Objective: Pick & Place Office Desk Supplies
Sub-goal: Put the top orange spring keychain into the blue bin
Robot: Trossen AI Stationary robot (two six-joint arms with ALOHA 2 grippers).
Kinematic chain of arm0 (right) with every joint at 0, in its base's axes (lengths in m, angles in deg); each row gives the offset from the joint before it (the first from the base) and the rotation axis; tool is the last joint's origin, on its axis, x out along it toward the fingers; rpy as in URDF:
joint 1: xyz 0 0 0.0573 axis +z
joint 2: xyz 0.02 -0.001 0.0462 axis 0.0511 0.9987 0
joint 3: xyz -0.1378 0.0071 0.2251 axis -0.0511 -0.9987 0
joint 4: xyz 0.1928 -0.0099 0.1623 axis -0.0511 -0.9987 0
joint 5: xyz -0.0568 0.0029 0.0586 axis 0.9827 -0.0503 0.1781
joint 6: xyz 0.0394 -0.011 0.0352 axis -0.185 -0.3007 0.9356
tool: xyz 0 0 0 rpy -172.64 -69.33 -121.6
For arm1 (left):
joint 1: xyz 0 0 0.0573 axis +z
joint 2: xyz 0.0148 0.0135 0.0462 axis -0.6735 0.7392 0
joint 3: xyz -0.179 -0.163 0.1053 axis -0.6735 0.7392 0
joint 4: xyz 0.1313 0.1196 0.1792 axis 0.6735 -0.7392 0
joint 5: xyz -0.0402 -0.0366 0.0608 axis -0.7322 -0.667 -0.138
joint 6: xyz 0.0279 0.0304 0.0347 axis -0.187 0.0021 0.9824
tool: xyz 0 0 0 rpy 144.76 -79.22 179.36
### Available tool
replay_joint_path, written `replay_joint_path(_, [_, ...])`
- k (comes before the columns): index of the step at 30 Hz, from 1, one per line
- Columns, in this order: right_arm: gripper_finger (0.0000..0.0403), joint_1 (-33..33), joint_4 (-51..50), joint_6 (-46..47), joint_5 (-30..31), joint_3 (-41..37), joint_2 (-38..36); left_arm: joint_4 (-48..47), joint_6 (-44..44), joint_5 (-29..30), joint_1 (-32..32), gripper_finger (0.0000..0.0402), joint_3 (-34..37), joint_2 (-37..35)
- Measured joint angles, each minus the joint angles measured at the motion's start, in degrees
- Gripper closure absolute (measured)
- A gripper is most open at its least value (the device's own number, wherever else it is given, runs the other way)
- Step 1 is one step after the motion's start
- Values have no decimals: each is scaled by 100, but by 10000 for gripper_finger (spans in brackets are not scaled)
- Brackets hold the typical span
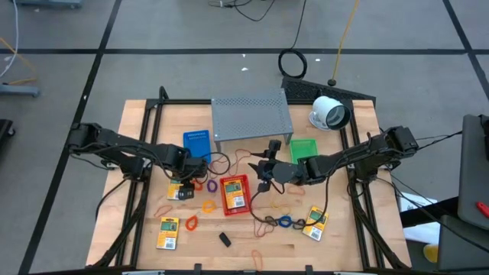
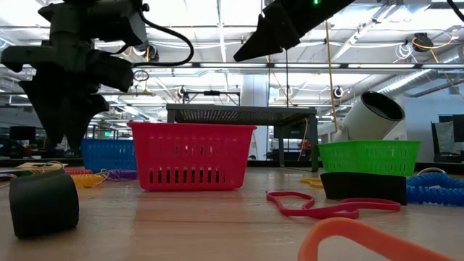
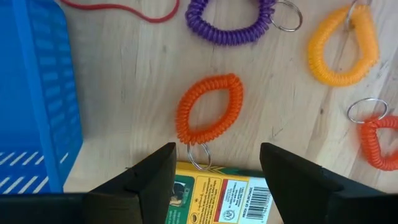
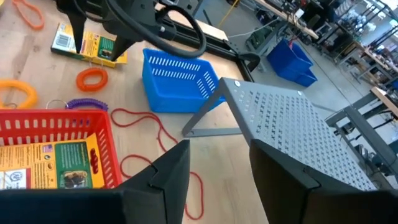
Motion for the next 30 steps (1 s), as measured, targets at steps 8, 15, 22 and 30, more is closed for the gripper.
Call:
replay_joint_path(8, [248,4,-14,141,-1,0,0,27,-391,51,2,158,437,1])
replay_joint_path(15, [248,4,-12,185,-1,0,0,428,-462,40,0,158,544,1])
replay_joint_path(22, [248,4,-12,290,-3,0,0,707,-583,7,0,158,714,1])
replay_joint_path(30, [248,4,-12,290,-3,-2,0,704,-636,47,0,158,721,1])
